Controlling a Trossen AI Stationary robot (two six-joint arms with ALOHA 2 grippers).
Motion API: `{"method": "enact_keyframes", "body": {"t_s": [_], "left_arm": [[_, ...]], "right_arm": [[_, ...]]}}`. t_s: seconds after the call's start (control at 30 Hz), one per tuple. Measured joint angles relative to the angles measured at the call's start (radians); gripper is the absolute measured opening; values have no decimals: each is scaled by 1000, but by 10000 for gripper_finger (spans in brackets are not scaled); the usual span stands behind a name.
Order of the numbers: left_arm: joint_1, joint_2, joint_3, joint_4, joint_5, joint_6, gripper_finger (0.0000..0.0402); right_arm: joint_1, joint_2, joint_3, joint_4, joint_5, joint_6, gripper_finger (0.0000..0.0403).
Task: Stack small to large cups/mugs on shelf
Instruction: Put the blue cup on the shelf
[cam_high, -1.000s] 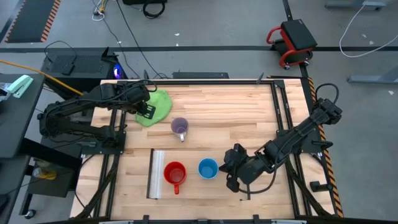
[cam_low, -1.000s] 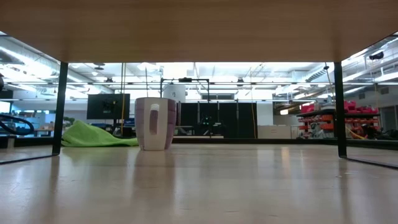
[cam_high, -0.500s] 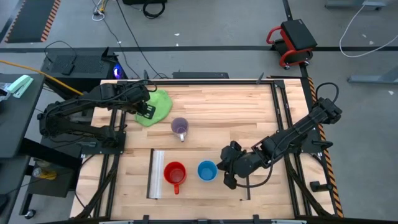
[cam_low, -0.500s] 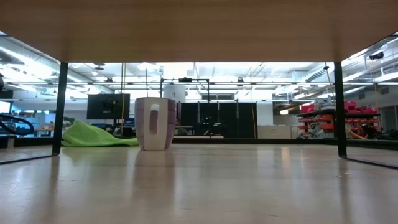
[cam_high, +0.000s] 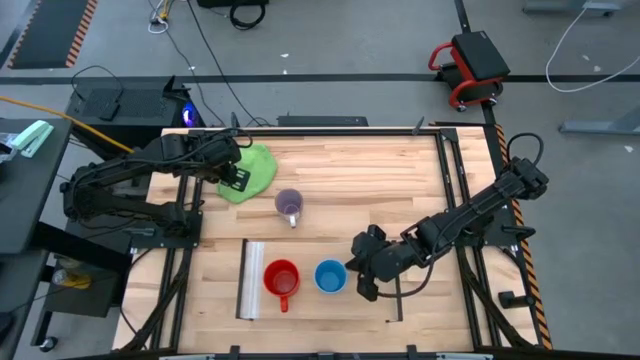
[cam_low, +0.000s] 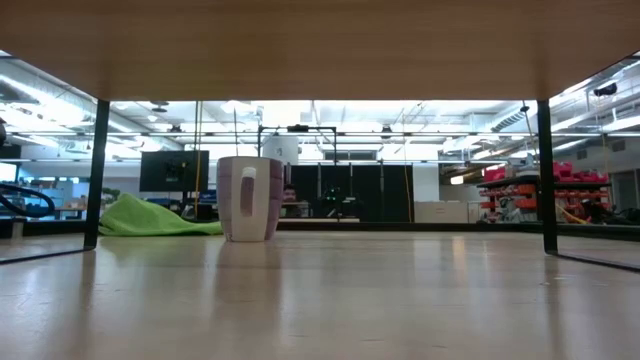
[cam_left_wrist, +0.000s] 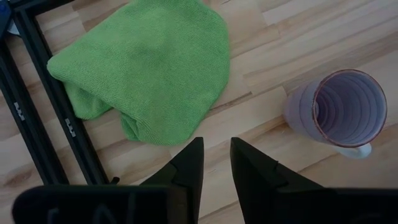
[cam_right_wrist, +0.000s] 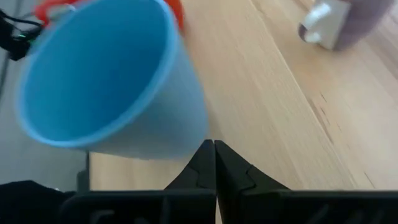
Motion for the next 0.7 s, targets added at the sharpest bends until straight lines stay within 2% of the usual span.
{"method": "enact_keyframes", "body": {"t_s": [0.33, 0.7], "left_arm": [[0, 0, 0, 0, 0, 0, 85], [0, 0, 0, 0, 0, 1, 85]], "right_arm": [[54, -5, 0, -23, -19, 30, 0], [31, -5, 0, 62, -53, -44, 0]]}}
